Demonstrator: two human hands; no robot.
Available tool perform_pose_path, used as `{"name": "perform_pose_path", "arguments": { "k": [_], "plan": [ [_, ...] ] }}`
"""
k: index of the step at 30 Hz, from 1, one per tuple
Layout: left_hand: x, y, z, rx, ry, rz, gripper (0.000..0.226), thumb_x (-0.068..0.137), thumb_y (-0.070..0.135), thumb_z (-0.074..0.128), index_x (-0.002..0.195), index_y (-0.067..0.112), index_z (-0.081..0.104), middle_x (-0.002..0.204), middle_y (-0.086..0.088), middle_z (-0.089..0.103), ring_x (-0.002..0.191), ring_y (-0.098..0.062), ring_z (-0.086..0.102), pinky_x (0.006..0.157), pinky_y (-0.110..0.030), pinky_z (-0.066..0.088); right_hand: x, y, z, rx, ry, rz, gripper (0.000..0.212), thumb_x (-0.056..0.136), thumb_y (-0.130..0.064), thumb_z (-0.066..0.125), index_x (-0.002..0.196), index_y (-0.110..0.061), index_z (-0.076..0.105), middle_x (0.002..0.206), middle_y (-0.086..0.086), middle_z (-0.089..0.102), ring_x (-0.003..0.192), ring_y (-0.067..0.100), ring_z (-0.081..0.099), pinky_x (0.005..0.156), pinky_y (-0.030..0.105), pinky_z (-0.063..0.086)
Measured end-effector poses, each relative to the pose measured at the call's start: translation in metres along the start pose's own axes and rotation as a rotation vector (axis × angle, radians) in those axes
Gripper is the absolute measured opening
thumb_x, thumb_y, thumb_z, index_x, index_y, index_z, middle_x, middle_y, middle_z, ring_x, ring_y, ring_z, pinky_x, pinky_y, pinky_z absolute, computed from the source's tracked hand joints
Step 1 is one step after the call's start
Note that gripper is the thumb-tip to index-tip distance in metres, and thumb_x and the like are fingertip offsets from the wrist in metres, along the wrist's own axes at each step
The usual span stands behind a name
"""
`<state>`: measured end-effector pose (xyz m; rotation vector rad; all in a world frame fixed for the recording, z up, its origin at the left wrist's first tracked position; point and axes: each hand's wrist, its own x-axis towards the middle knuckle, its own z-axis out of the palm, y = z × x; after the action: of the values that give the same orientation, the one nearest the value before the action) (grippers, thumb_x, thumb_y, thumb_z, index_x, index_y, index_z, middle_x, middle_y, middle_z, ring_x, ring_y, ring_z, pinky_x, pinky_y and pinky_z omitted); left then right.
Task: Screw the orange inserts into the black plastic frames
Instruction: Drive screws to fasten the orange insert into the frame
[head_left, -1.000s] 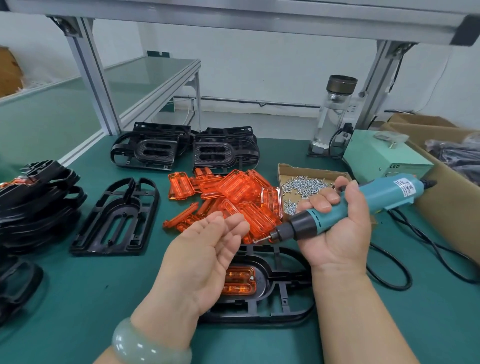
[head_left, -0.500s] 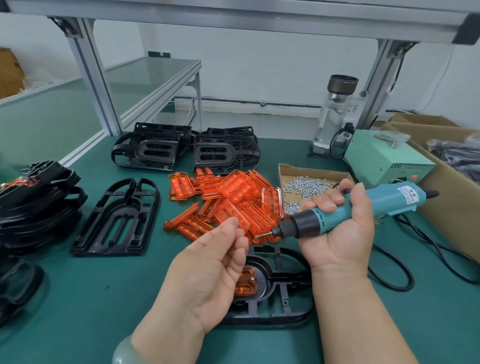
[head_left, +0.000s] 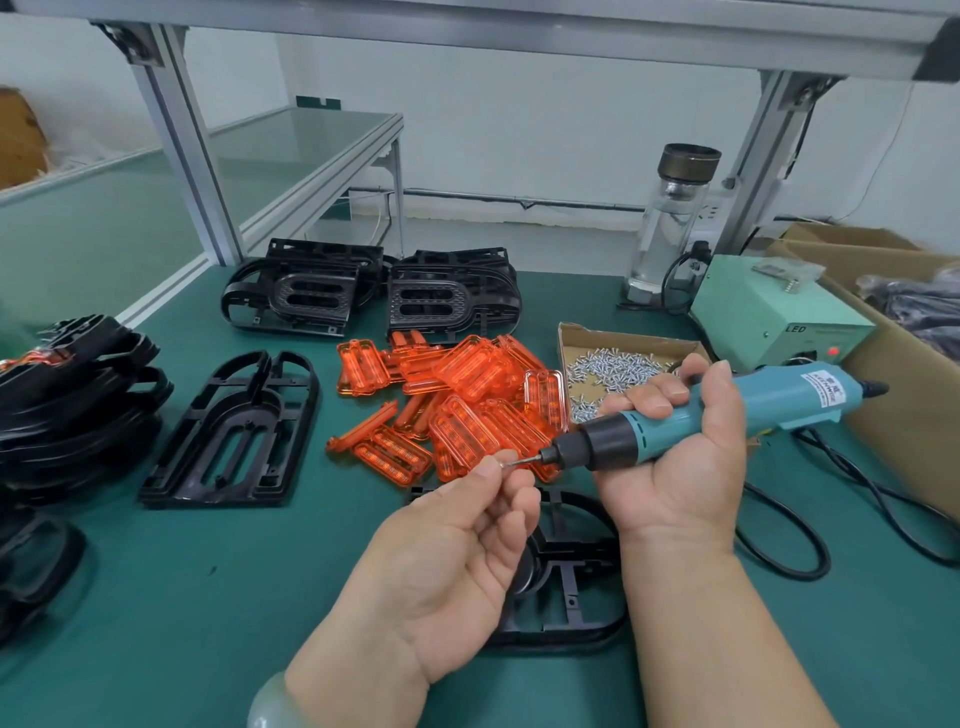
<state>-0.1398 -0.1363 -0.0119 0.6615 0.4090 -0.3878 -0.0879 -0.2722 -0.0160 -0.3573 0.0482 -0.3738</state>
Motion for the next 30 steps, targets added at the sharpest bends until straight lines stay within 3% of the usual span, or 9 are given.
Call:
{"name": "perform_pose_path", "arguments": {
  "k": [5,11,20,30],
  "plan": [
    [-0.001,-0.002,0.001,0.039,0.019,0.057,0.013,0.083,0.010,0.060,0.082,0.001,0.068,0.064,-0.010,0.065,0.050,-0.012,0.063,0.042,-0.015,0.049,-0.001,0.000,0.000,-0.007,-0.010,-0.012,0.013,0.080,-0.032,0.060,0.086,-0.024,0.053,0.059,-0.011,0.045,0.045,0.003,0.044,0.056,0.019,0.045],
    [0.001,-0.004,0.001,0.151,0.017,0.160,0.013,0.088,0.011,0.058,0.091,0.002,0.067,0.064,-0.006,0.066,0.052,-0.009,0.063,0.044,-0.015,0.049,-0.001,0.000,0.000,-0.011,-0.032,-0.022,0.013,0.081,-0.033,0.059,0.087,-0.024,0.052,0.059,-0.011,0.045,0.046,0.002,0.044,0.056,0.019,0.044],
    [0.008,-0.009,0.000,0.406,0.120,0.366,0.014,0.089,0.017,0.060,0.083,0.006,0.068,0.063,-0.003,0.068,0.053,-0.007,0.062,0.045,-0.015,0.048,-0.004,0.003,0.002,-0.025,-0.056,-0.045,0.013,0.082,-0.034,0.059,0.088,-0.024,0.052,0.059,-0.011,0.045,0.046,0.003,0.044,0.058,0.020,0.044],
    [0.001,-0.026,0.018,-0.024,0.067,0.346,0.014,0.091,0.009,0.054,0.090,0.002,0.065,0.068,-0.008,0.070,0.058,-0.011,0.067,0.051,-0.016,0.052,-0.003,0.000,0.002,0.013,-0.014,-0.068,0.016,0.085,-0.039,0.055,0.086,-0.024,0.051,0.061,-0.012,0.043,0.047,0.003,0.042,0.056,0.020,0.042]
  ]
}}
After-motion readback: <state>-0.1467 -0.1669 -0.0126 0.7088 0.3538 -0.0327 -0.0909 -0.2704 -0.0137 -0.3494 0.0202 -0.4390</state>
